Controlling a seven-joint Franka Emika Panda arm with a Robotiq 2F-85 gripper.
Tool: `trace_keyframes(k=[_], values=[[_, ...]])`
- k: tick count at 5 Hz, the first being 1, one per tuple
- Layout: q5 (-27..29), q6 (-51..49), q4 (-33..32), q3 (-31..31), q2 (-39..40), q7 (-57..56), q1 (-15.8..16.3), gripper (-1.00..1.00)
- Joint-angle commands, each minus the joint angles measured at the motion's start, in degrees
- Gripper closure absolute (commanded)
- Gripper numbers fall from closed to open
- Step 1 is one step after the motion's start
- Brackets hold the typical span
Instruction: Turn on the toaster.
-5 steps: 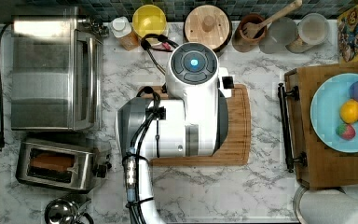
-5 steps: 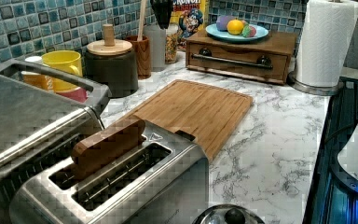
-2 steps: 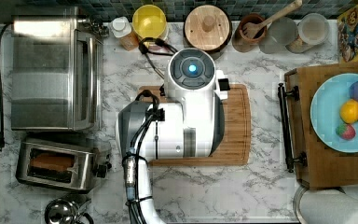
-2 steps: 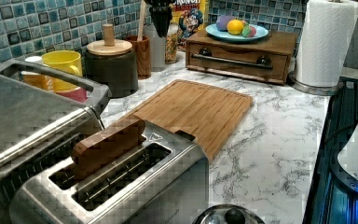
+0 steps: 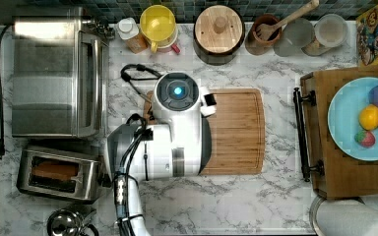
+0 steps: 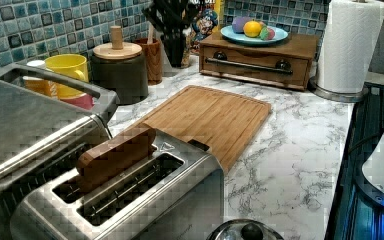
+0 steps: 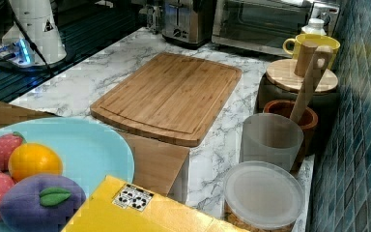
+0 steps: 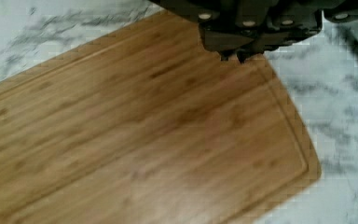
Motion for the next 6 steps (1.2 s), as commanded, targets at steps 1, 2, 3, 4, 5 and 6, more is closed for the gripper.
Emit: trace_keyframes(k=[1,2,3,4,5,6], values=[[3.81,2.34,-9.42,5.74,-8.46,-3.83,4.95,1.00],[5.33,7.17,-15.12,5.78,-13.45,-4.75,8.63,1.00],[7.39,5.77,-16.13,8.73,-14.99,-6.30,8.28,1.00],[7.87,8.12,-19.54,9.61,-18.24,-4.40,10.31,1.00],[9.40,8.27,-20.62,8.81,-18.51,-5.19,12.70,1.00],[10.84,7.74,-20.51,9.85,-18.18,-4.56,13.85,1.00]])
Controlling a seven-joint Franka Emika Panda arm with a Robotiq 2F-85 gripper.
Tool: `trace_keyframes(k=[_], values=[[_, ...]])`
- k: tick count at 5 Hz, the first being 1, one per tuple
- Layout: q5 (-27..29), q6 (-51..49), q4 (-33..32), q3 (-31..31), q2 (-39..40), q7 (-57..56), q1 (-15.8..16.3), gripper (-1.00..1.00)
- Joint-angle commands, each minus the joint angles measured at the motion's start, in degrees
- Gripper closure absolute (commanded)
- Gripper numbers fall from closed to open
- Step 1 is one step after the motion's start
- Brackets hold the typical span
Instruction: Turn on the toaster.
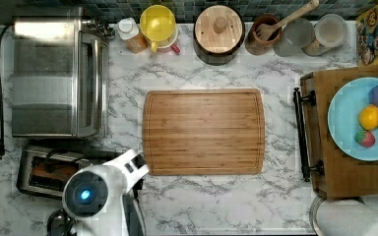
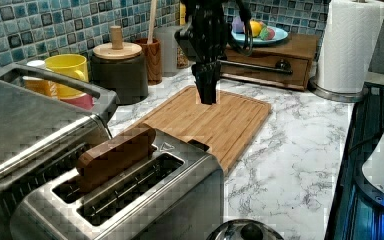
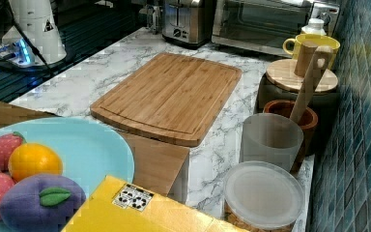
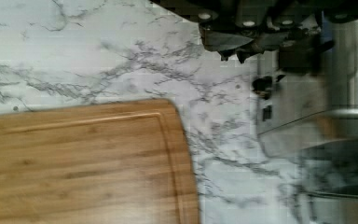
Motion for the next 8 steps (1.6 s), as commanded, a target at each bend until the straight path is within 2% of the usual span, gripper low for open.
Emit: trace_keyframes(k=[1,2,3,4,5,6,7,8], values=[[6.64,2.83,-1.42,0.72,1.36,1.03,3.52,1.00],[7.09,4.55,-1.94,1.40,1.67,2.15,2.92,1.00],[10.96,10.86,-5.75,1.55,-1.47,-0.24,4.28,1.00],[12.36,12.62,-5.91,1.55,-1.46,-2.10,4.31,1.00],[10.94,9.76,-3.10,1.56,1.53,-1.93,3.80,1.00],[13.56,8.83,-2.31,0.31,3.26,-5.77,4.39,1.00],[10.98,11.37,-2.33,0.92,4.70,-3.58,5.44,1.00],[12.10,12.35,-2.52,0.72,6.09,-4.49,5.81,1.00]])
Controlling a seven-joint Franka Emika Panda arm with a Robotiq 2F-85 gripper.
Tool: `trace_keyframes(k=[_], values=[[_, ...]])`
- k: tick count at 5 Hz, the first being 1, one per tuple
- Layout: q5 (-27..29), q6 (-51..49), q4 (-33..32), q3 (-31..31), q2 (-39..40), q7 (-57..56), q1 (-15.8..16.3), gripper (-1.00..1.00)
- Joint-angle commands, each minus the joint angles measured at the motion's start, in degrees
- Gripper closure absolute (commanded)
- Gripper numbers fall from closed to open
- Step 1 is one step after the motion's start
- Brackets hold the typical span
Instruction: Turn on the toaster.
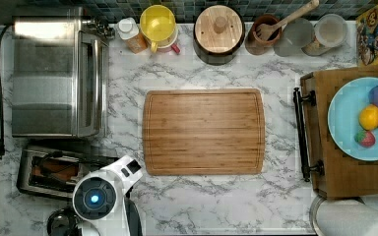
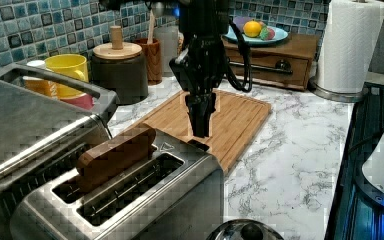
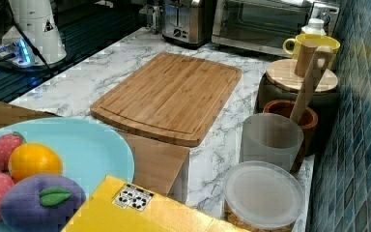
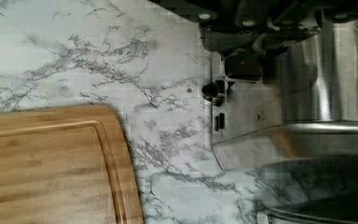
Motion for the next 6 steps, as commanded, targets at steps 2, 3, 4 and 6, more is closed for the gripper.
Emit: trace_keyframes(k=[2,3,4,6], values=[[2.11,3.68,1.88,1.83,6.32,-1.15,2.21,1.00],[-0.16,5.76,0.92,2.78,11.11,0.59,2.43,1.00],[-2.74,7.21,0.60,1.67,21.06,2.04,1.39,1.00],[2.99,16.18,-12.23,1.87,23.63,-4.71,0.16,1.00]])
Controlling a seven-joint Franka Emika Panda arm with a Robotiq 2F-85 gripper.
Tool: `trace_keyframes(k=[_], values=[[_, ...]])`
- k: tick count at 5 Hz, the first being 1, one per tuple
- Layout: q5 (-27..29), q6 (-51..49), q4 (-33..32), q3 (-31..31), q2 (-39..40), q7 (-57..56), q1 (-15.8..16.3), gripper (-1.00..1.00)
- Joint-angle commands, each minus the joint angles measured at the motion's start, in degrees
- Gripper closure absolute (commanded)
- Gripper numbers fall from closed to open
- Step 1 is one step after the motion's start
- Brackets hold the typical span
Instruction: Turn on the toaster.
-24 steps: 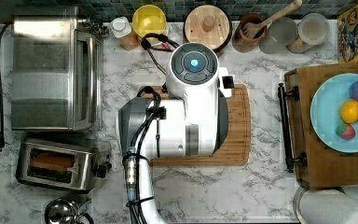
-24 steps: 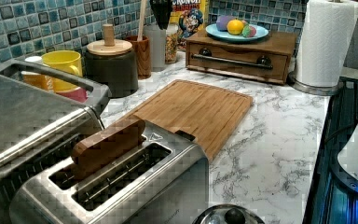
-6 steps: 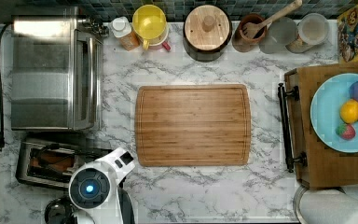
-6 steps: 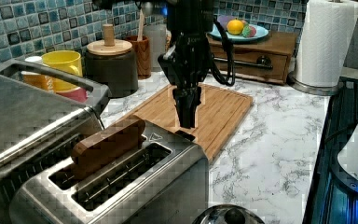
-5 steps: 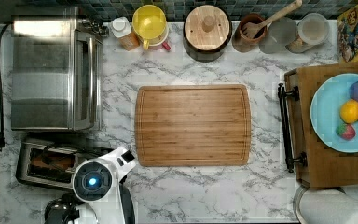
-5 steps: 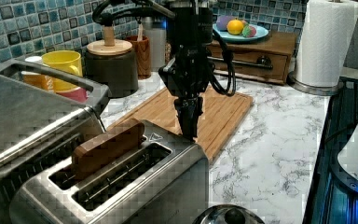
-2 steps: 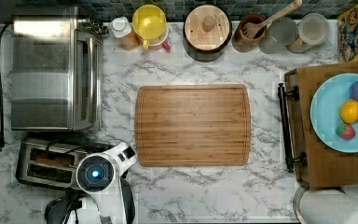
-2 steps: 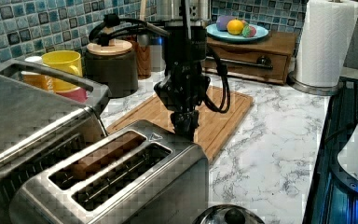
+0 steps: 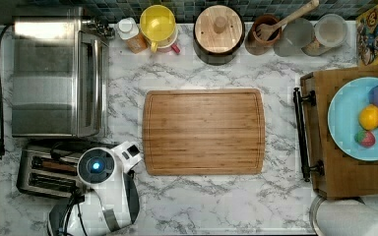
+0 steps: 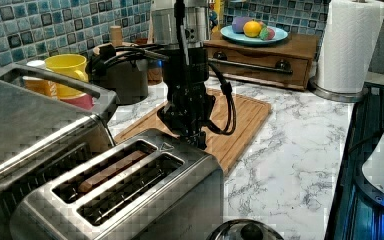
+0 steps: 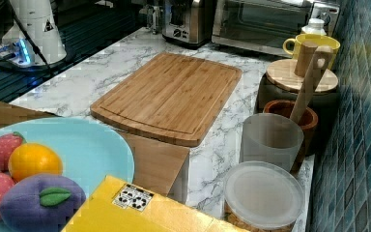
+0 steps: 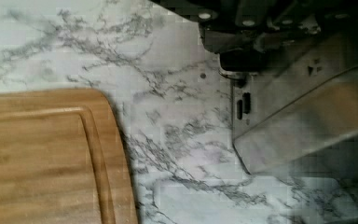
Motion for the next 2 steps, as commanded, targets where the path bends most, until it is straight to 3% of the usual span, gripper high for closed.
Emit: trace_keyframes(k=[1,2], values=[[4.84,12.51,-16.67,1.45,9.33,-4.66,0.82,1.00],[4.70,12.54,-16.71,1.85,9.34,-4.56,0.38,1.00]])
